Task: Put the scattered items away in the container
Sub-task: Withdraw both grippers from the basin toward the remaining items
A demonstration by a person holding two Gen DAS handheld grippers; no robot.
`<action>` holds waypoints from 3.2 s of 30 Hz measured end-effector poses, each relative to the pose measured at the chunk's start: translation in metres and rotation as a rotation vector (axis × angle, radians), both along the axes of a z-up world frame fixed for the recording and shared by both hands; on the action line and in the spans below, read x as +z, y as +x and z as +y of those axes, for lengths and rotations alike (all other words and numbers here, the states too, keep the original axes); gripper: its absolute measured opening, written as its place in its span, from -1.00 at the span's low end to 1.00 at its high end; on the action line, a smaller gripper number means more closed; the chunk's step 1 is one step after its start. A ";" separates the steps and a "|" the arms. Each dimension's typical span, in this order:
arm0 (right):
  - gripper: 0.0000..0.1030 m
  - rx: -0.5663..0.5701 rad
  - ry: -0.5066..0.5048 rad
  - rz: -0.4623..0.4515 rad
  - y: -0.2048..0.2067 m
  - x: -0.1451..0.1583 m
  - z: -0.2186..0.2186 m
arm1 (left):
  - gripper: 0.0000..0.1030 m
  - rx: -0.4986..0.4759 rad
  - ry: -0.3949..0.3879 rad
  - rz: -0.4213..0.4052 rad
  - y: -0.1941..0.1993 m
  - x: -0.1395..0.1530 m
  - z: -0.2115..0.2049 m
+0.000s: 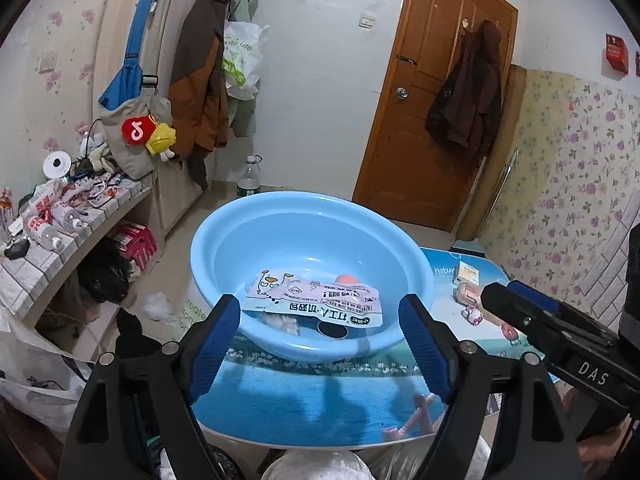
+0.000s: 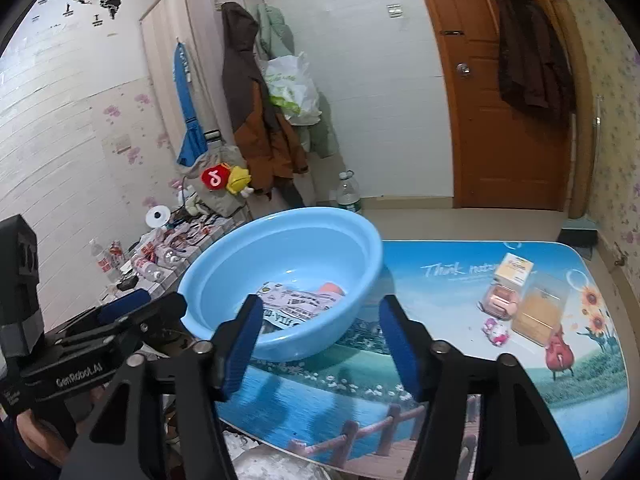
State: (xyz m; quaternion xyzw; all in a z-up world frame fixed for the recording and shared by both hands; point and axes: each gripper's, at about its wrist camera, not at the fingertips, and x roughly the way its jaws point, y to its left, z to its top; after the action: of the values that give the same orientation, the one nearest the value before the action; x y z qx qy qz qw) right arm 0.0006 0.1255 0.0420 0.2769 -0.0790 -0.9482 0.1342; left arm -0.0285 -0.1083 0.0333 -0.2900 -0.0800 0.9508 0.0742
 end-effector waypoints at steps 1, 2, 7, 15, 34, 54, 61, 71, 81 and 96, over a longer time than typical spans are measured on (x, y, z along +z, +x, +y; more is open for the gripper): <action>0.34 -0.006 0.001 0.003 0.002 0.000 0.002 | 0.61 -0.003 -0.004 0.003 0.002 0.001 0.002; 0.39 -0.013 0.005 0.006 0.005 0.001 0.003 | 0.63 -0.006 -0.008 0.005 0.003 0.002 0.004; 0.71 -0.047 0.052 0.023 0.015 0.003 0.006 | 0.79 -0.006 -0.045 0.023 0.010 0.008 0.018; 0.85 -0.093 0.061 0.024 0.028 0.004 0.016 | 0.89 0.004 -0.096 0.051 0.021 0.011 0.036; 0.90 -0.145 0.093 -0.007 0.039 -0.003 0.038 | 1.00 -0.021 -0.149 0.071 0.030 0.013 0.059; 0.90 -0.160 0.103 -0.042 0.038 -0.019 0.048 | 1.00 -0.034 -0.214 0.041 0.026 0.002 0.079; 0.90 -0.175 0.085 -0.055 0.038 -0.024 0.060 | 1.00 -0.049 -0.229 0.031 0.024 0.000 0.091; 0.90 -0.234 0.089 -0.071 0.042 -0.030 0.092 | 1.00 -0.094 -0.205 0.029 0.015 -0.003 0.115; 0.90 -0.321 0.076 -0.100 0.042 -0.043 0.141 | 1.00 -0.176 -0.218 0.020 0.006 -0.010 0.163; 0.90 -0.381 0.060 -0.169 0.021 -0.074 0.196 | 1.00 -0.252 -0.246 -0.058 -0.026 -0.044 0.216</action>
State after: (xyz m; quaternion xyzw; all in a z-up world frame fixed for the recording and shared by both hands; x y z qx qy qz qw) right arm 0.0212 0.3219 -0.0320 0.3393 -0.1126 -0.9318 -0.0630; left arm -0.0548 0.1079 -0.0111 -0.3322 0.0717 0.9278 0.1542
